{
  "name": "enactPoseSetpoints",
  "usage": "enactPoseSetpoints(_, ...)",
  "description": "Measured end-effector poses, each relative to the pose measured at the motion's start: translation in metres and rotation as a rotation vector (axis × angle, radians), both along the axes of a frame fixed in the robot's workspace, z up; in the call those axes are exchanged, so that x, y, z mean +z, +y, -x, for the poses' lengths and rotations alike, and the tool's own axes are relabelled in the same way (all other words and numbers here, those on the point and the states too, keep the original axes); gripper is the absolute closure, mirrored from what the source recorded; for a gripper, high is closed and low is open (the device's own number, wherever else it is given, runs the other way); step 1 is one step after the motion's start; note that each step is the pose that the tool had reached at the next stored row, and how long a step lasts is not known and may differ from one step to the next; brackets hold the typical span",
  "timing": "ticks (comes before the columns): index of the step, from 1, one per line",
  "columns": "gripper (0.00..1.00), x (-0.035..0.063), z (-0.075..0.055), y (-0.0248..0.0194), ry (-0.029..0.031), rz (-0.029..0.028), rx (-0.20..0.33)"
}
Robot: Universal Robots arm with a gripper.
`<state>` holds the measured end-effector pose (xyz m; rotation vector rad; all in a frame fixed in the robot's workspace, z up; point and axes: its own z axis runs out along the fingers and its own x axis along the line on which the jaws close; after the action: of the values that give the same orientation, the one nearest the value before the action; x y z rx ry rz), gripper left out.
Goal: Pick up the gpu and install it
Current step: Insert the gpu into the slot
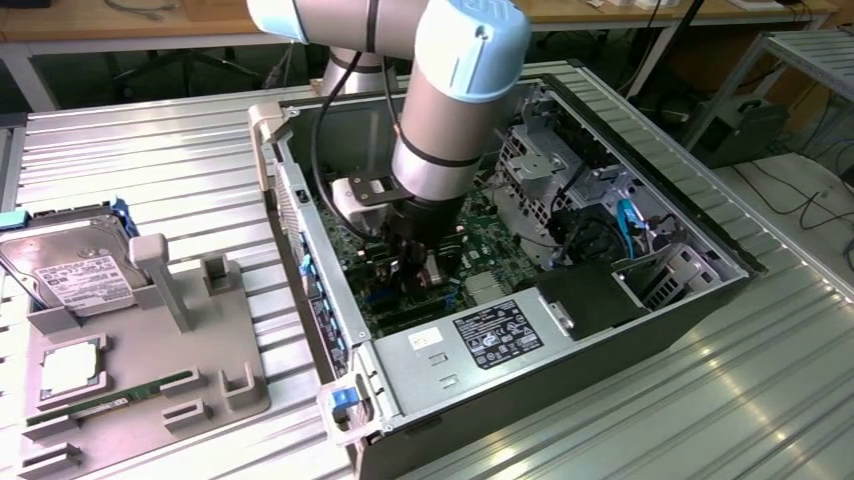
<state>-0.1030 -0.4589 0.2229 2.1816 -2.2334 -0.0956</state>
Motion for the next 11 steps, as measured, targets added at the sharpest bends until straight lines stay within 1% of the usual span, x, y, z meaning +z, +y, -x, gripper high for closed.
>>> enactPoseSetpoints(4, 0.64, 0.0112, 0.0, 0.0012, -0.0093, 0.0, 0.0)
enactPoseSetpoints(6, 0.64, 0.0164, 0.0, 0.0023, -0.0148, -0.0002, 0.0)
enactPoseSetpoints(11, 0.64, 0.0294, 0.0, 0.0049, -0.026, 0.0, 0.002)
